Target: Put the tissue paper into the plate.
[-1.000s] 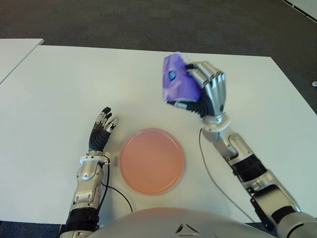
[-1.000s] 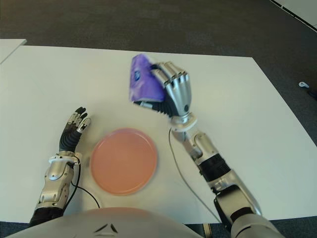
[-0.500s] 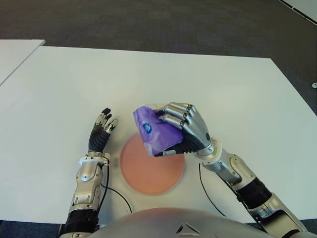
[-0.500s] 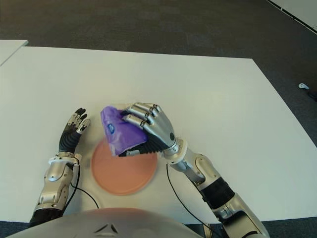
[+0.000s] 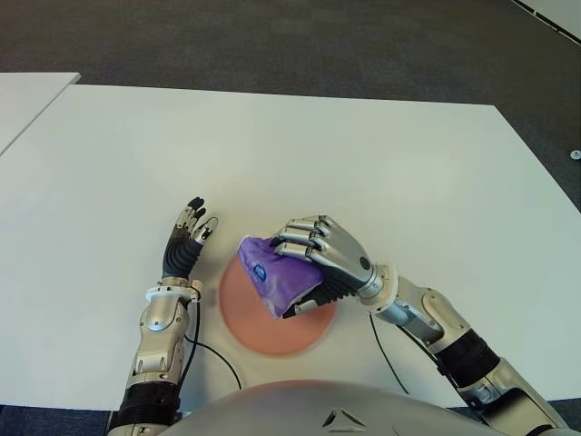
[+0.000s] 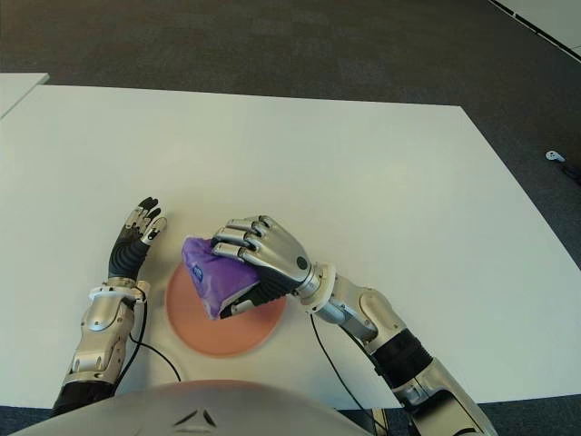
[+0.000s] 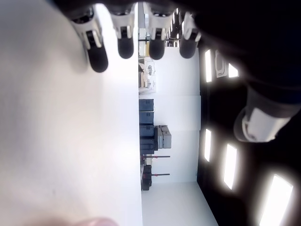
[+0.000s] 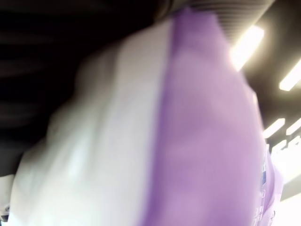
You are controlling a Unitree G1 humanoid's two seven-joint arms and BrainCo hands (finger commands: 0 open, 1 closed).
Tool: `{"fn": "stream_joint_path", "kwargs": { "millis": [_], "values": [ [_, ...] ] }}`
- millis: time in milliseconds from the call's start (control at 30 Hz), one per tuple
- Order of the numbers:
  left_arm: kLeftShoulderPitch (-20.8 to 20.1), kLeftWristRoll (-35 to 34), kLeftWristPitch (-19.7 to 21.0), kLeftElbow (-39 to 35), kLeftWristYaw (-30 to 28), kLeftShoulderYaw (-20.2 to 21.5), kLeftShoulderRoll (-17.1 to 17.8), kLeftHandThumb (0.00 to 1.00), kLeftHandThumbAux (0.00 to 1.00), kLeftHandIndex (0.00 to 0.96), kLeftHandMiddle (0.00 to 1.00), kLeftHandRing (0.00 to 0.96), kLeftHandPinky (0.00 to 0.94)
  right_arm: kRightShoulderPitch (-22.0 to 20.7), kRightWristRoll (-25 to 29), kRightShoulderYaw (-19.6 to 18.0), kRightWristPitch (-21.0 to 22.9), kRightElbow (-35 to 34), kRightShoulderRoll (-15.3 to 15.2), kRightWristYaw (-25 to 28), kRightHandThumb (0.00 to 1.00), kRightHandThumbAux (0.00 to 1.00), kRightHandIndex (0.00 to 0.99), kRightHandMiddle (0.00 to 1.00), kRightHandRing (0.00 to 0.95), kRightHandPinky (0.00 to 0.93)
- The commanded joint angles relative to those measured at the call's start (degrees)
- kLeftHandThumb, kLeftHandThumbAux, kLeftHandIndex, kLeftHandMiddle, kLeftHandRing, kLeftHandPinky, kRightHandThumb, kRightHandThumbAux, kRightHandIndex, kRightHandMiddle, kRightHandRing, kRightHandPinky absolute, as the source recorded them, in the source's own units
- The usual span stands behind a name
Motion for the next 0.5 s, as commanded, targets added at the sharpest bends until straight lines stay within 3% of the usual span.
{"fn": "stream_joint_path", "kwargs": {
  "millis": [33, 500],
  "values": [
    [1.0, 0.4, 1.6, 1.8, -0.5, -0.3, 0.2, 0.0, 0.503, 0.0, 0.0, 0.0, 0.0, -0.3, -1.3, 0.4, -1.2, 2.1, 0.6, 2.0, 0.713, 0.718, 0.438, 0.839, 0.828, 0.84],
    [0.8, 0.6, 1.5, 2.0, -0.2, -0.4, 0.1, 0.0, 0.498, 0.0, 0.0, 0.0, 0.0, -0.8, -4.0, 0.8, -0.1, 7.3, 3.4, 2.7, 0.72, 0.714, 0.439, 0.815, 0.812, 0.822]
  ]
}}
